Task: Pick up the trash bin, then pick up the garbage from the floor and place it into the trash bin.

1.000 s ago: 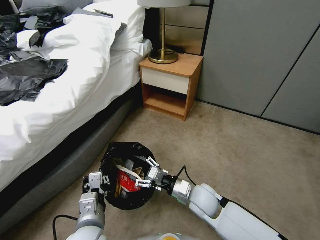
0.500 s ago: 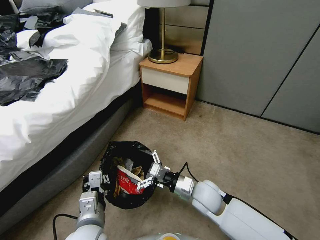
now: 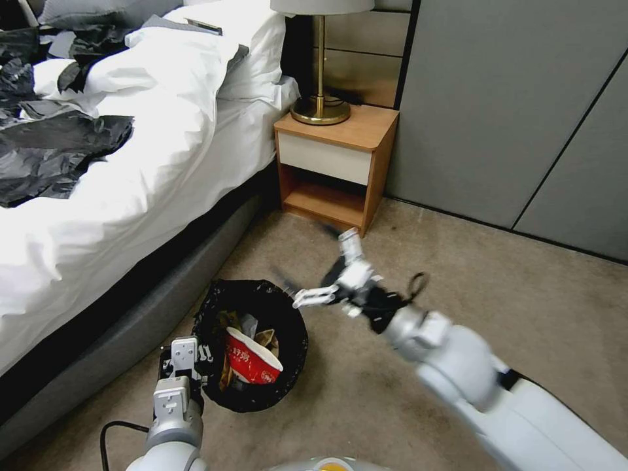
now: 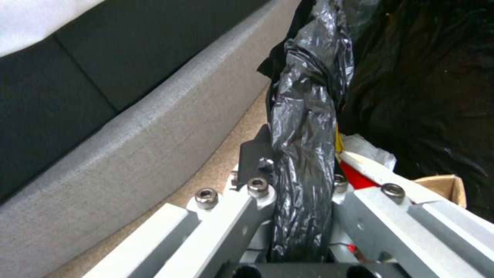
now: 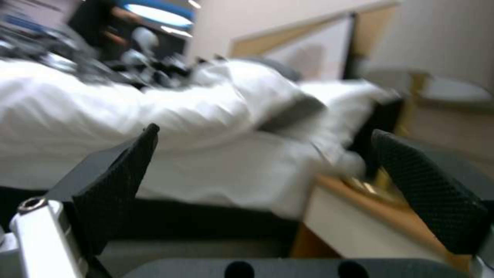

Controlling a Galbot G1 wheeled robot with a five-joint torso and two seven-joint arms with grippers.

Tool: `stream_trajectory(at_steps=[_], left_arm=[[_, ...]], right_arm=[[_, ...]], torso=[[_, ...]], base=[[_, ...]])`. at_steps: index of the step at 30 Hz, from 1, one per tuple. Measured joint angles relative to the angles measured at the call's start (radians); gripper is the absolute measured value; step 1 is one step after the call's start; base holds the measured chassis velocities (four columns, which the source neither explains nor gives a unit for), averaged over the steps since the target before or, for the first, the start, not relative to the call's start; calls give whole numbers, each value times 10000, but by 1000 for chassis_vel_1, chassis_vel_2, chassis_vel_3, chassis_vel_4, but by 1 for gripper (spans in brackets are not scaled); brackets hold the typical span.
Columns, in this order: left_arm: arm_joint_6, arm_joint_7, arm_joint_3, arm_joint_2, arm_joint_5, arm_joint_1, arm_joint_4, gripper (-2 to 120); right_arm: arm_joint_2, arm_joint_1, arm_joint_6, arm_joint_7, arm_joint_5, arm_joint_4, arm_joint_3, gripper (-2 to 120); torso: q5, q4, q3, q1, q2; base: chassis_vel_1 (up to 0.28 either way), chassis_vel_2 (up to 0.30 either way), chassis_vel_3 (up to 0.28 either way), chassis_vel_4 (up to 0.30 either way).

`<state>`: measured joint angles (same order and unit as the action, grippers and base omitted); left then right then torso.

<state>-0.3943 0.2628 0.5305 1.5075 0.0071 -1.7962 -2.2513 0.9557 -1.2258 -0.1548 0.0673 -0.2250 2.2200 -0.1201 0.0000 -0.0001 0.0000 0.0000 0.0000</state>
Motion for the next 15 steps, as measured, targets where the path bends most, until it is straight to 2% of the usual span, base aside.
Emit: stream_trajectory(at_steps=[1,3,4,7,8,10,15], left_arm=[[0,0,0,0,0,0,0,1],[-6,0,36,-40,-58,7,4,1],[-6,0,36,-40,-58,7,4,1],[-39,24,72,-51,-165,-42,-70,1],[-39,24,72,-51,-165,-42,-70,1],[-58,68,80,-75,-245,-107,-171,1],[-84,81,81,-105,-268,-217,-304,1]], right_arm=[[0,0,0,0,0,0,0,100],[552,-1684,4,-621,393,144,-976,100],[552,-1684,4,-621,393,144,-976,100],[1353,-2790,-354,-814,859,-87,-1317,100],[1353,-2790,-354,-814,859,-87,-1317,100],[1877,-3215,-659,-822,1142,-443,-1310,100],[2319,-3271,-809,-920,1272,-968,-1157,100]], torso=[[0,0,0,0,0],[1,-6,-1,0,0],[1,-6,-1,0,0],[0,-1,0,0,0],[0,-1,0,0,0],[-1,-1,0,0,0],[0,1,0,0,0]], base=[[0,0,0,0],[0,0,0,0],[0,0,0,0],[0,0,0,0],[0,0,0,0],[0,0,0,0],[0,0,0,0]])
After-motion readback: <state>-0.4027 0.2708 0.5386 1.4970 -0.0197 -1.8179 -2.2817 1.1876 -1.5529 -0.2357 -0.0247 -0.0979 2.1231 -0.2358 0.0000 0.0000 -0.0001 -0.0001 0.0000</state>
